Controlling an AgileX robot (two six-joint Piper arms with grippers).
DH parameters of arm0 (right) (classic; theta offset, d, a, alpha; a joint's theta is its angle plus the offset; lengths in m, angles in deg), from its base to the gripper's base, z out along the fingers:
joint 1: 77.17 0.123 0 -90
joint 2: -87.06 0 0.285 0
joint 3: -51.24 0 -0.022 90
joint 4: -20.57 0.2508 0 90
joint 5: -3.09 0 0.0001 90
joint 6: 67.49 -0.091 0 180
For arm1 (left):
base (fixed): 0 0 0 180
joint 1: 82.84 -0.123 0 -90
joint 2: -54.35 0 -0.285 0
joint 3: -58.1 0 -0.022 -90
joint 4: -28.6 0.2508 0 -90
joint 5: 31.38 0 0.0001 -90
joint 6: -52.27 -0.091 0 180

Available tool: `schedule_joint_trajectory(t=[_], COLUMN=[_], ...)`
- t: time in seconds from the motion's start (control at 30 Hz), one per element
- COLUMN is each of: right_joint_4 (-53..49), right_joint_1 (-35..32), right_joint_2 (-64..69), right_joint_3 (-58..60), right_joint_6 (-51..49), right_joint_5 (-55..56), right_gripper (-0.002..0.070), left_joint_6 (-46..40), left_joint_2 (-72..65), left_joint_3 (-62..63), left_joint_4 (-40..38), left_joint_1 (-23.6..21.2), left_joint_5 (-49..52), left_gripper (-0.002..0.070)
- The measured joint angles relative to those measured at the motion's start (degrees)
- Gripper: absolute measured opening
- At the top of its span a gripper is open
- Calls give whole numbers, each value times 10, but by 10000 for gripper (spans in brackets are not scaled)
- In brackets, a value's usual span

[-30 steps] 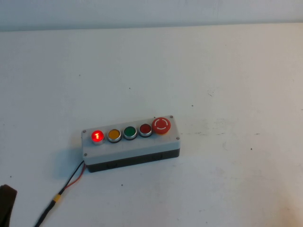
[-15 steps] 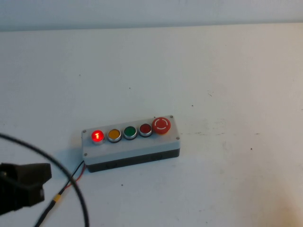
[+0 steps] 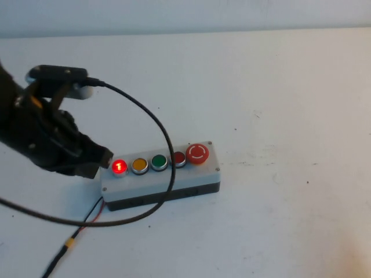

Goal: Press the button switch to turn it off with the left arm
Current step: Press the button to turn off

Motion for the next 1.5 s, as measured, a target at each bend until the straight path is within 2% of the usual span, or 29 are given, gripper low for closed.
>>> schedule_joint_trajectory(t=[0.17, 0.57, 1.5], right_joint_4=[0, 0, 0], right_joint_1=[0, 0, 0], right_joint_2=[0, 0, 0], right_joint_3=[0, 0, 0], right_joint_6=[0, 0, 0], right_joint_5=[0, 0, 0], right_gripper=[-16, -16, -16], left_joint_6=[8, 9, 10], left_joint_2=[-88, -233, -269], left_joint_3=[70, 165, 186], left_joint_4=[29, 49, 49], left_joint_1=[28, 30, 30], left_joint_5=[16, 5, 26], left_gripper=[-2, -2, -2])
